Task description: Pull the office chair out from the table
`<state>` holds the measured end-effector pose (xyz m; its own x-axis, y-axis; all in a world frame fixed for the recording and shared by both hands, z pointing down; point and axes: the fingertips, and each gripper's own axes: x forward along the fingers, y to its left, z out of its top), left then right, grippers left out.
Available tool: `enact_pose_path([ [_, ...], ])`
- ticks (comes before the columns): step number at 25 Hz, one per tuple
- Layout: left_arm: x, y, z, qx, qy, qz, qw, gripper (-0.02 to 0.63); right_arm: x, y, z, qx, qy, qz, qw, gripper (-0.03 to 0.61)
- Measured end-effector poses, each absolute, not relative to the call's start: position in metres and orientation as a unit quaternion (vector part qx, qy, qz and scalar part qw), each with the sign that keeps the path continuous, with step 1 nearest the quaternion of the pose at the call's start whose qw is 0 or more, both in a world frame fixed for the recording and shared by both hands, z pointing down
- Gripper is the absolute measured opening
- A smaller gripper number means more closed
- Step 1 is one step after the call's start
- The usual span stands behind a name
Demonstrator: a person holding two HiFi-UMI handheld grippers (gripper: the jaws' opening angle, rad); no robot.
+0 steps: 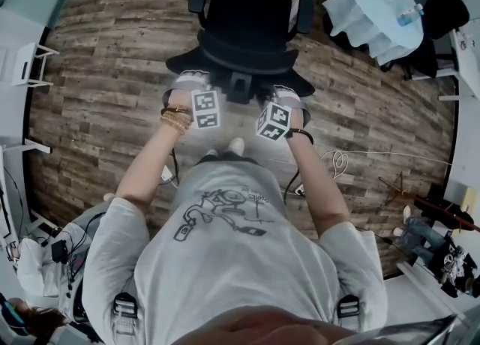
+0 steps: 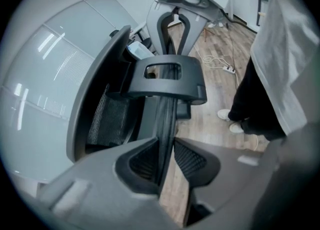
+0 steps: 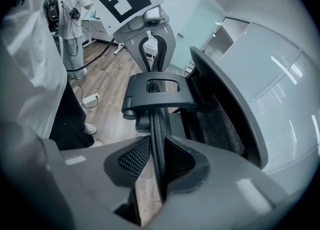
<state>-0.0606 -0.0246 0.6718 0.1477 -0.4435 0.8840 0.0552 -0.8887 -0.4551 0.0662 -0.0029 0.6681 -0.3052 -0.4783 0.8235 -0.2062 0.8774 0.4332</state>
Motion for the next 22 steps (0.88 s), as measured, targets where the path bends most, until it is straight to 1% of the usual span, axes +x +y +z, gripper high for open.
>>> enact_pose_path([
  [10,-0.082,0.009,0.671,-0.743,0.122,-0.624,0.208,0.094,0.044,0.033,0.669,0.231,-0.788,-0.112,0.559,0.1],
  [22,-0.1,0.075,0.67,-0.75,0.107,-0.617,0.213,0.095,0.025,0.104,0.668,0.236,-0.785,-0.102,0.563,0.1],
])
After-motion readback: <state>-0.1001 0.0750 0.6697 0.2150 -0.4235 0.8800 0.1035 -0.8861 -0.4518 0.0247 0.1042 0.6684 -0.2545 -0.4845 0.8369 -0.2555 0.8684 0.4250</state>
